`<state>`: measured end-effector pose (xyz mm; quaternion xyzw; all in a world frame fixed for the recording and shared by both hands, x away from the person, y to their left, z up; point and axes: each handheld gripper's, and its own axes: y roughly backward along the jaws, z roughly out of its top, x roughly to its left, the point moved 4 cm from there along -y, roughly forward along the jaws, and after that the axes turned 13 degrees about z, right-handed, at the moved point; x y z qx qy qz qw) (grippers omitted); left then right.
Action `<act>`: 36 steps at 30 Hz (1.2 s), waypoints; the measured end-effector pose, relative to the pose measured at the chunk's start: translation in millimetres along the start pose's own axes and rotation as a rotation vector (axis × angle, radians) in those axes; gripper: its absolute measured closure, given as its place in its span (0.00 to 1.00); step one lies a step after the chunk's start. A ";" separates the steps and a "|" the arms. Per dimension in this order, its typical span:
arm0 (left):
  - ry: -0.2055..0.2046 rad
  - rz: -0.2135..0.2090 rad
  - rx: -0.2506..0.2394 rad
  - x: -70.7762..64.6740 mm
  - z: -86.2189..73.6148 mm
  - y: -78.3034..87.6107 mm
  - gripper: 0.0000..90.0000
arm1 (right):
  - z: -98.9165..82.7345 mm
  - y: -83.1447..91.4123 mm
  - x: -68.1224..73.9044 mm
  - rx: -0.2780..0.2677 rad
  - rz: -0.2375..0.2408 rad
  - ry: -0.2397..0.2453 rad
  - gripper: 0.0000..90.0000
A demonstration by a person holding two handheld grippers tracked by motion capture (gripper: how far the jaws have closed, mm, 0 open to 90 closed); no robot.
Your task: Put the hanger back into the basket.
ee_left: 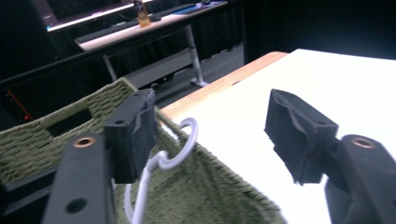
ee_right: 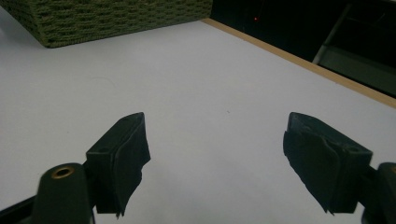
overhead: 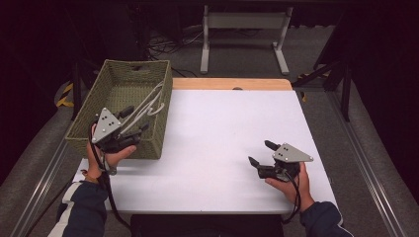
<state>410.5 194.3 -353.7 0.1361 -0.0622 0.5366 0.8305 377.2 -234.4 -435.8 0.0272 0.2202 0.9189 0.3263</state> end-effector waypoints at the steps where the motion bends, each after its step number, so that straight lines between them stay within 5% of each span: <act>1: -0.003 -0.002 -0.005 -3.9 0.8 1.6 0.30 | 1.2 1.4 0.4 -0.005 -0.007 0.009 0.25; 11: -0.018 -0.049 -0.034 -27.5 -2.0 8.3 0.13 | 7.0 6.2 5.0 -0.034 -0.039 0.048 0.24; 27: -0.035 -0.126 -0.064 -63.6 -11.5 17.1 0.10 | 8.3 9.9 12.3 -0.047 -0.052 0.079 0.24; 36: -0.056 -0.135 -0.048 -76.4 -32.9 14.7 0.08 | 5.4 15.2 15.3 -0.052 -0.074 0.081 0.22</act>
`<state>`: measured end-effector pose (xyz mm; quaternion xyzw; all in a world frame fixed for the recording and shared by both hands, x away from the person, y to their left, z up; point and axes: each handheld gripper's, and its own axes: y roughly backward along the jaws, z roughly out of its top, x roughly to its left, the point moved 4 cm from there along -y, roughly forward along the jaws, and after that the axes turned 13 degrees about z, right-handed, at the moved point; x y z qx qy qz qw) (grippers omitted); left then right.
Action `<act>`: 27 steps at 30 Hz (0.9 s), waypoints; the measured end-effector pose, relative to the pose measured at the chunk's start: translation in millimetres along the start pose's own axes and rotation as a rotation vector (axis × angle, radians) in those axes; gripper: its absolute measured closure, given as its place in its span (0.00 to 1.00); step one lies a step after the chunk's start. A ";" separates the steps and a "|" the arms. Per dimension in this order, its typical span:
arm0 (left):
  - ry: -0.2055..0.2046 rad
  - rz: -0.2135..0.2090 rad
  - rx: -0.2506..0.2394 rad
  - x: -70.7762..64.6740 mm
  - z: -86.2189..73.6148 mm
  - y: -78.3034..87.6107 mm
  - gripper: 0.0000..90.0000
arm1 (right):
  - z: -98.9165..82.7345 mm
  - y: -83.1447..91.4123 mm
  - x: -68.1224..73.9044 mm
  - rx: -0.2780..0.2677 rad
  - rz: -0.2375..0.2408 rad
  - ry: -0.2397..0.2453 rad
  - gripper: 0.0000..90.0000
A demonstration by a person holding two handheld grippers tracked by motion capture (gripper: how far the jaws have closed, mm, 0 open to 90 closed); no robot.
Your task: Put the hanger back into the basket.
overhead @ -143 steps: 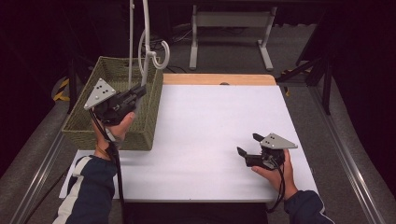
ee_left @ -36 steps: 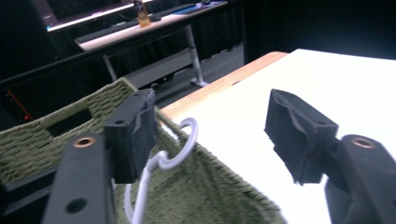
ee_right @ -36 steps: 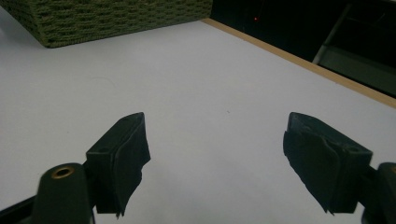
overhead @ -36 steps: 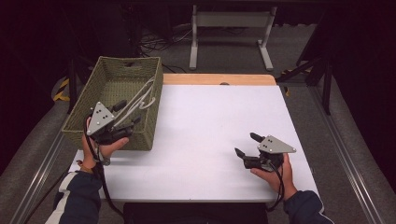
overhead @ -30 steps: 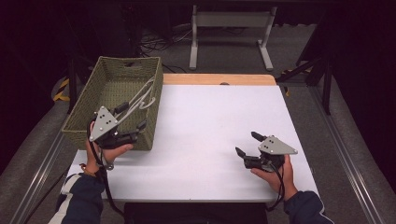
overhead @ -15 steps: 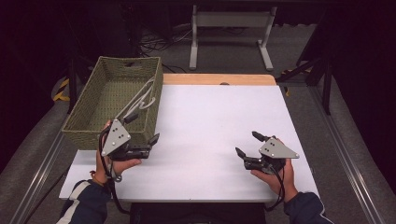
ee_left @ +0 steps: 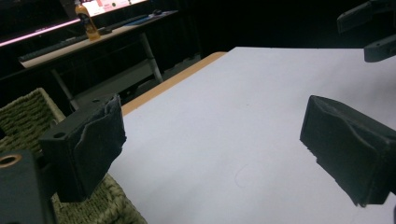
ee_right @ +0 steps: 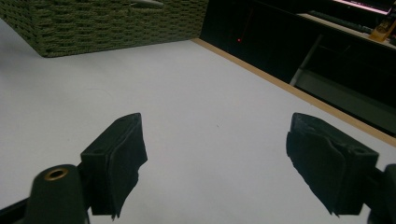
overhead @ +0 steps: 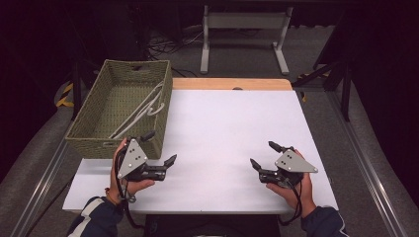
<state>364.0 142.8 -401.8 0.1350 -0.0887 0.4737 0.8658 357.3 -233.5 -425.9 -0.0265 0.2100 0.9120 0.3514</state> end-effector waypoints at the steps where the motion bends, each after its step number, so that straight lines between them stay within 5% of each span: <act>1: 0.000 0.000 0.000 0.0 0.0 0.0 0.09 | 0.0 0.0 0.0 0.000 0.000 0.000 0.22; 15: -0.027 -0.015 0.123 -10.4 -48.0 -0.8 0.07 | -13.3 -2.4 4.6 0.024 0.013 0.004 0.17; 23: 0.044 -0.015 0.153 -1.0 -60.3 2.3 0.07 | -18.8 -3.7 7.4 0.030 0.028 -0.006 0.15; 27: 0.036 -0.014 0.155 -0.9 -61.2 1.6 0.07 | -18.2 -1.6 5.8 0.015 0.024 -0.017 0.15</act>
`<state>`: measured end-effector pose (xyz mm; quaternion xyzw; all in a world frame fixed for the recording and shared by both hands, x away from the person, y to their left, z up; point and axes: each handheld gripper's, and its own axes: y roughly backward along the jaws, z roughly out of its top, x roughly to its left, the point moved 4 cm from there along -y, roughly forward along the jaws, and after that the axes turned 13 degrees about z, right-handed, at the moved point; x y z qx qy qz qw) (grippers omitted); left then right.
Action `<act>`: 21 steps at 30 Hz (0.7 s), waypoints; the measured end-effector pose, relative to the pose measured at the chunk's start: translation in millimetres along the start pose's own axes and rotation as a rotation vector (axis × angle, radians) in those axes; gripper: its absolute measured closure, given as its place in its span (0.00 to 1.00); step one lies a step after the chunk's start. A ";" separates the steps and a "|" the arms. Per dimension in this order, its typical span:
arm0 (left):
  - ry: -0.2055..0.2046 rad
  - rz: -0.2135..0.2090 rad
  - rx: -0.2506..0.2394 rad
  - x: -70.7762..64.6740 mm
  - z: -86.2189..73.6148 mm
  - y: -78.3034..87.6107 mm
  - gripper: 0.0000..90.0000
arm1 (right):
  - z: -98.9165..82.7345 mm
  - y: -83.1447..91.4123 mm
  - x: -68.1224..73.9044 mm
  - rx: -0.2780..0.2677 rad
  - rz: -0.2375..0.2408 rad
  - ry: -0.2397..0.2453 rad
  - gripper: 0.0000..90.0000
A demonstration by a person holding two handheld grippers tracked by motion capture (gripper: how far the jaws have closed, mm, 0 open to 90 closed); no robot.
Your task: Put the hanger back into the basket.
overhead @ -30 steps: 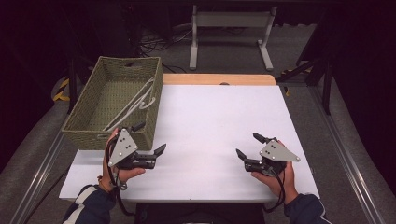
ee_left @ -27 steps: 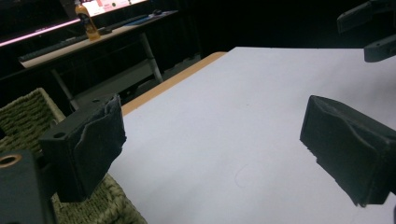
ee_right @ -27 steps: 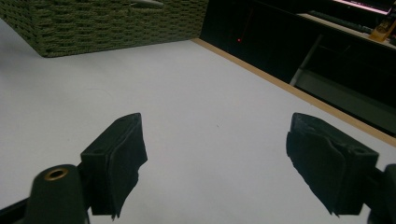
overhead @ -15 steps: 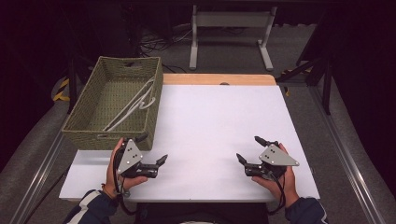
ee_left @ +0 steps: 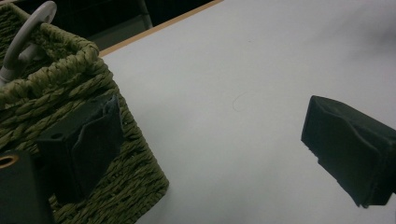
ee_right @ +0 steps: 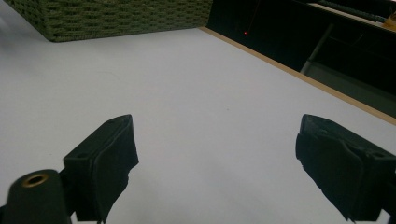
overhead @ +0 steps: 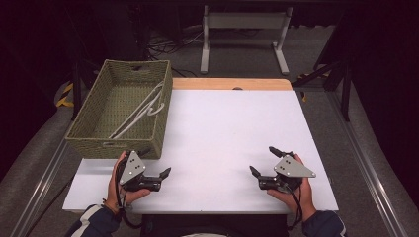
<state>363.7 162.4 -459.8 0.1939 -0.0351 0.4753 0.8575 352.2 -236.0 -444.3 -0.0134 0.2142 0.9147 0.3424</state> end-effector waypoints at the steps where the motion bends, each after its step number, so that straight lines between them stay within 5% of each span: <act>1: 0.000 0.000 0.001 -0.2 -0.5 -0.3 0.07 | 0.0 0.0 0.0 0.000 0.000 0.000 0.15; 7: 0.033 -0.004 0.018 1.2 -3.7 -2.5 0.07 | -0.3 1.6 -1.7 -0.010 0.002 -0.011 0.14; 21: 0.036 -0.002 0.000 3.1 -2.7 1.5 0.07 | 1.9 0.3 3.7 0.012 -0.013 0.005 0.15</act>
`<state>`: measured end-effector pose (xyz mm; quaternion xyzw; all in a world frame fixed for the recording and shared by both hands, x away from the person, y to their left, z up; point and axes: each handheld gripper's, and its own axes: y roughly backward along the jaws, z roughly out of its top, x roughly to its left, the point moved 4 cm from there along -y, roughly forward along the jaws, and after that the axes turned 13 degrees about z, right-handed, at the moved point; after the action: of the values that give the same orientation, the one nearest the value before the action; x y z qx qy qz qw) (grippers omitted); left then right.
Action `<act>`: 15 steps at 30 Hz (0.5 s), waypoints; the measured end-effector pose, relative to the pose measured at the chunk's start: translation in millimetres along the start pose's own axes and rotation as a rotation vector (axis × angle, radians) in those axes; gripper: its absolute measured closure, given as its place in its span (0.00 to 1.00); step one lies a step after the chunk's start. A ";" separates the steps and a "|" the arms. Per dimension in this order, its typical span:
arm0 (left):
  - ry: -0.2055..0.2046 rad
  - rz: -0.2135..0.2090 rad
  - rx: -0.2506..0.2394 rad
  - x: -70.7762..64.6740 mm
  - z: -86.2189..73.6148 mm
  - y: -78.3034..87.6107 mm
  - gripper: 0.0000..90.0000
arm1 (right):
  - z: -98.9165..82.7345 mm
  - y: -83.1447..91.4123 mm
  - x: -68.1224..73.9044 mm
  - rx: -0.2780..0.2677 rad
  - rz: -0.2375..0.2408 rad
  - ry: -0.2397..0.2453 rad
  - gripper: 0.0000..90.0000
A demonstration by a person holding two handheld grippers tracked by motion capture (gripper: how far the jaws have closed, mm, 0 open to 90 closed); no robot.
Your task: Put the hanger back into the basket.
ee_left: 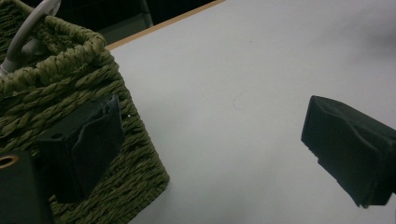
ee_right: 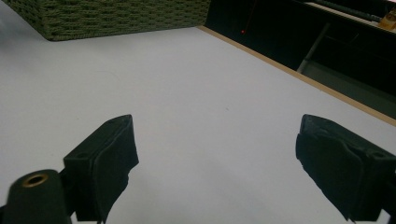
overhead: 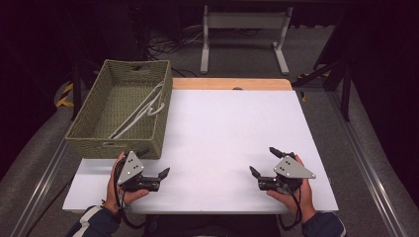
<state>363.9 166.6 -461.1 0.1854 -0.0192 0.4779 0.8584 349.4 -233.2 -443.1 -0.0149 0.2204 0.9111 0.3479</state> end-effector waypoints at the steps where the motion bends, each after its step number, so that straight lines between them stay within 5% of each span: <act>1: 0.002 -0.002 0.001 0.5 -0.1 -0.3 0.07 | -0.1 -0.8 0.0 0.002 0.000 0.001 0.15; 15: -0.008 -0.004 0.011 -0.6 -0.6 -2.0 0.07 | -1.0 -1.2 -2.3 0.012 -0.003 0.015 0.15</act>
<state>365.2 165.4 -462.4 0.1919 -0.0196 0.4754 0.8584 351.8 -234.3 -444.1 -0.0200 0.2285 0.9091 0.3478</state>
